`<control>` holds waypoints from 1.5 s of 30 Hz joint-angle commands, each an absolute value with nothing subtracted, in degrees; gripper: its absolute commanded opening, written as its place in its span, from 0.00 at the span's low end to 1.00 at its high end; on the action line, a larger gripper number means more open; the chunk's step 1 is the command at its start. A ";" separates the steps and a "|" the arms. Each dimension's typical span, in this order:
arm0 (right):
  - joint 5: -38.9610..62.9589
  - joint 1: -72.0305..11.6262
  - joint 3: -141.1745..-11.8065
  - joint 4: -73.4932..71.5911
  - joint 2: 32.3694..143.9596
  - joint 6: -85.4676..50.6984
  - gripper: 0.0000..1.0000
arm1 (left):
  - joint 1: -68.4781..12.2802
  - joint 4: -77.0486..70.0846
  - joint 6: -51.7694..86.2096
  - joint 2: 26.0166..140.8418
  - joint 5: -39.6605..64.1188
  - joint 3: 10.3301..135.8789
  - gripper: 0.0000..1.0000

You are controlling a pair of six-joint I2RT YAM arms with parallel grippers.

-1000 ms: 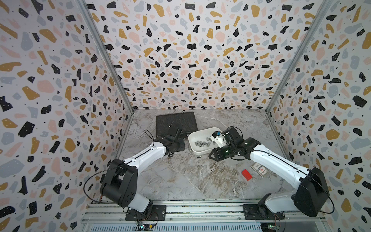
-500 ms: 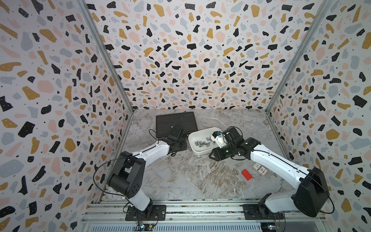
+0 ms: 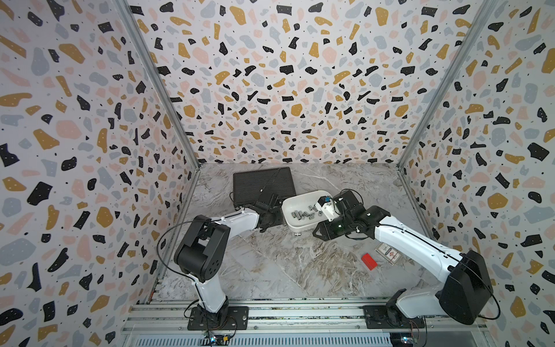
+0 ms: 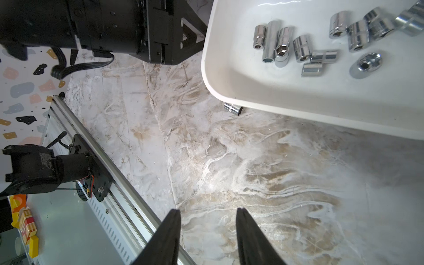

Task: Put the socket on the desktop into the storage box
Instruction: Adjust the storage box at the center of the board.

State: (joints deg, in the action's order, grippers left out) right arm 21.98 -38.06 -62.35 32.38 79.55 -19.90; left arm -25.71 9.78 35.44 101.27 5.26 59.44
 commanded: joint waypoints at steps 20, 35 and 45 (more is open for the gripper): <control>21.12 -38.31 -61.80 31.77 78.57 -19.66 0.45 | -27.31 8.08 35.86 106.15 7.68 65.87 0.51; 20.52 -38.32 -61.25 31.64 77.78 -19.72 0.44 | -27.92 15.44 36.23 108.41 3.43 68.76 0.49; 20.44 -38.32 -60.97 31.73 77.61 -19.66 0.44 | -29.18 19.73 35.70 110.37 0.27 71.24 0.49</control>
